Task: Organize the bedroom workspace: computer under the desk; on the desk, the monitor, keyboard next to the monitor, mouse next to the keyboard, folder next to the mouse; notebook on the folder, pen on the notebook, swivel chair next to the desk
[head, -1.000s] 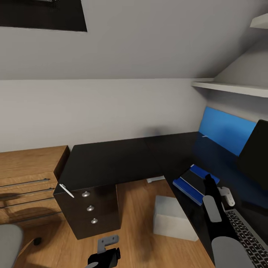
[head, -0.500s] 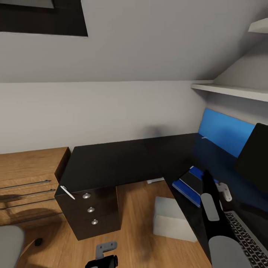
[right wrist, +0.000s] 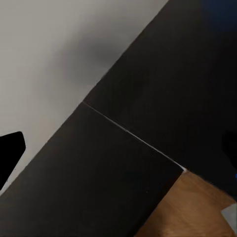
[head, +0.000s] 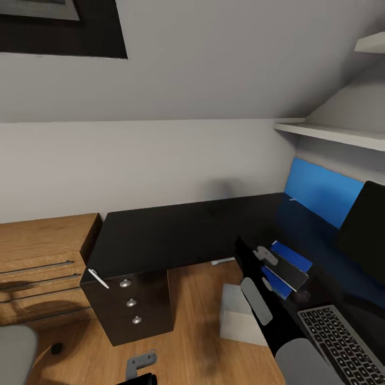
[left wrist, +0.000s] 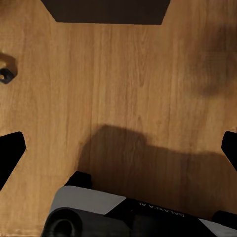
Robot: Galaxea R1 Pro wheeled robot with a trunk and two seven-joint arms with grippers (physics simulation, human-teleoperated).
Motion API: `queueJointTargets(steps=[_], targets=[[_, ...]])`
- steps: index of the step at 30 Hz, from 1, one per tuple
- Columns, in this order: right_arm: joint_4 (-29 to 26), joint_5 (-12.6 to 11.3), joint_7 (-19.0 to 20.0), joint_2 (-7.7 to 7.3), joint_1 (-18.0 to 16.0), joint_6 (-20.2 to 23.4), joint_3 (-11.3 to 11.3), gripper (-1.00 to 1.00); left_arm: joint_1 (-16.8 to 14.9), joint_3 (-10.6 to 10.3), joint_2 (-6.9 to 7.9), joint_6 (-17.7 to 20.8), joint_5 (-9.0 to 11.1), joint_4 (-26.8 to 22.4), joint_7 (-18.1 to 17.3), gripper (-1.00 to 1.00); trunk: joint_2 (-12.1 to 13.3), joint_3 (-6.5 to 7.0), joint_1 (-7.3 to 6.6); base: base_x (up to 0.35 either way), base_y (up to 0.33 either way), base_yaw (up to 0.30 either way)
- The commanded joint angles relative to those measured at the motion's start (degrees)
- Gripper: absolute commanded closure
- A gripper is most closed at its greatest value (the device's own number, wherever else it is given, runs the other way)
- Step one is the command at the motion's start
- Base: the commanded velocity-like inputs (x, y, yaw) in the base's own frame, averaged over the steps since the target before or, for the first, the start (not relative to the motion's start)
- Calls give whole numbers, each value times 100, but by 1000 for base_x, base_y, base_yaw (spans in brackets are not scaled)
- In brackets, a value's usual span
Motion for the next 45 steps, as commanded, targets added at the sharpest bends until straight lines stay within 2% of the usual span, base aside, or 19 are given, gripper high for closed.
queueJointTargets(steps=[1, 2, 3, 6, 7, 10, 11, 12, 13, 14, 20, 24, 28, 32, 34, 40, 41, 42, 45], targets=[[2, -25, -204, -1, -6, -45, 246, -100, -6, -11, 7, 14, 22, 113, 43, -100, 37, 12, -22, 0, 0, 0], [6, 7, -392, 2, -6, -45, 457, -100, -6, -7, 8, 13, 13, 235, 41, -100, 77, 30, -44, 0, 0, 0], [17, 67, -798, 6, -6, -44, 873, -100, -6, -1, 12, 12, -4, 467, 40, -100, 117, 48, -66, 0, 0, 0], [43, 130, -1446, 12, -6, -45, 1492, -100, -6, 6, 18, 8, -19, 732, 38, -100, 237, 102, -132, 0, 0, 0], [55, 158, -1871, 14, -6, -54, 1892, -100, -6, 13, 24, 6, -24, 853, 32, -100, 277, 120, -154, 0, 0, 0], [64, 175, -2426, 10, -6, -71, 2442, -100, -6, 17, 35, -1, -29, 988, 26, -100, 398, 174, -220, 0, 0, 0], [79, 189, -2695, 4, -6, -105, 2746, -100, -6, 15, 39, -3, -31, 1063, 20, -100, 438, 191, -242, 0, 0, 0], [90, 190, -2795, 2, -6, -129, 2876, -100, -6, 14, 40, -6, -32, 1097, 18, -100, 478, 209, -264, 0, 0, 0], [259, 191, -3039, -7, 3, -221, 3264, -100, -6, 3, 44, -91, -31, 1220, -6, -100, 518, 227, -286, 0, 0, 0], [417, 192, -3106, -6, 6, -239, 3383, -100, -6, -3, 45, -194, -26, 1294, -31, -100, 558, 245, -308, 0, 0, 0], [1456, 187, -3125, 2, 92, -277, 3934, -100, -6, -50, 40, -867, -34, 1916, -313, -100, 799, 353, -439, 0, 0, 0], [1957, 181, -2981, 7, 225, -326, 4225, -100, -6, -57, 44, -1027, -45, 2124, -470, -100, 799, 353, -439, 0, 0, 0], [2177, 165, -2751, 6, 509, -487, 4332, -100, -6, -60, 42, -1080, -46, 2202, -531, -100, 799, 353, -439, 0, 0, 0], [2530, 161, -2612, 7, 878, -940, 4376, -100, -6, -61, 37, -1118, -49, 2243, -554, -100, 799, 353, -439, 0, 0, 0], [2723, 158, -2554, 12, 933, -1099, 4387, -100, -6, -61, 37, -1154, -47, 2251, -556, -100, 799, 353, -439, 0, 0, 0], [3599, 96, -1729, 27, 1015, -1693, 4392, -100, -6, -75, 20, -1680, -42, 2468, -562, -100, 799, 347, -439, 0, 0, 92], [3933, -95, -895, 32, 1026, -1838, 4387, -100, -6, -106, -11, -2064, -155, 2705, -571, -100, 799, 345, -439, 0, 0, 231], [4020, -199, -614, 72, 1028, -1865, 4383, -100, -6, -112, -24, -2178, -254, 2757, -582, -100, 799, 342, -439, 0, 0, 243], [4157, -334, -337, 181, 1030, -1900, 4374, -100, -6, -116, -44, -2304, -390, 2802, -614, -100, 799, 334, -439, 0, 0, 251]])
